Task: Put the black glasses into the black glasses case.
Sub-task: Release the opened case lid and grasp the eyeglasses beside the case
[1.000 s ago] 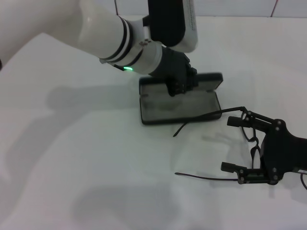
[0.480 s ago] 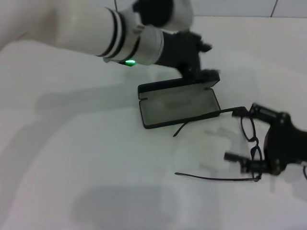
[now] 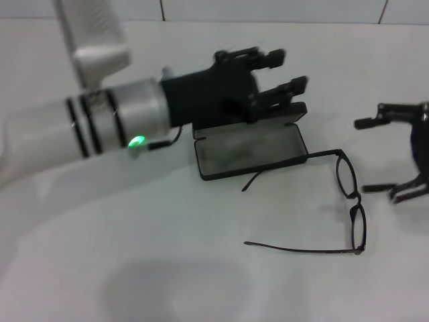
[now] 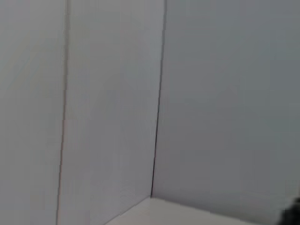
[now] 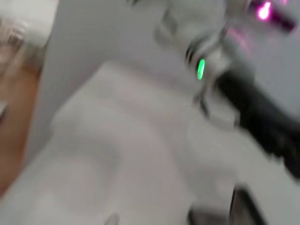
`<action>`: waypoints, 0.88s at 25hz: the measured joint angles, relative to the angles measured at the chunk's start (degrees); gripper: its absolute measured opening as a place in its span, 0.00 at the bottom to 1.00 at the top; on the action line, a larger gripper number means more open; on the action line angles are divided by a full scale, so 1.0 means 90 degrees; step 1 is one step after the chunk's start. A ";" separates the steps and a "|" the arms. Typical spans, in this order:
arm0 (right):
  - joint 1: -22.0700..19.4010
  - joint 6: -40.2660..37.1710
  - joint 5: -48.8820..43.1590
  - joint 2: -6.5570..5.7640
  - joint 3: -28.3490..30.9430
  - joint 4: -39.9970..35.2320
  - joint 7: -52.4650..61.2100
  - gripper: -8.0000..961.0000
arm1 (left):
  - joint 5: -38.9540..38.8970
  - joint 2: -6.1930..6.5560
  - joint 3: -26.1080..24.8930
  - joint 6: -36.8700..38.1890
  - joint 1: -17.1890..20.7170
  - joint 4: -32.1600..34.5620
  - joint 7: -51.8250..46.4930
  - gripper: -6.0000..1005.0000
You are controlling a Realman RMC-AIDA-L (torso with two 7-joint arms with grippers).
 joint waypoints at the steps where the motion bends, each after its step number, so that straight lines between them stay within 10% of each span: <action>1: 0.0000 0.0000 0.0000 0.0000 0.0000 0.0000 0.0000 0.91 | -0.0180 0.0001 0.0000 0.0135 0.0069 -0.0150 0.0125 0.57; 9: 0.1407 -0.1177 -0.2420 0.0130 -0.0511 -0.1533 0.0875 0.91 | -0.1035 -0.0019 0.0000 0.0710 0.0291 -0.0959 0.0754 0.57; 14: 0.1547 -0.0656 -0.3191 0.0368 -0.1763 -0.1657 0.0913 0.90 | -0.1638 -0.0012 0.0000 0.0940 0.0305 -0.1463 0.1156 0.57; 22: 0.1521 -0.0380 -0.3659 0.0377 -0.2926 -0.1705 0.0997 0.87 | -0.1950 0.0004 -0.0016 0.1015 0.0383 -0.1671 0.1404 0.57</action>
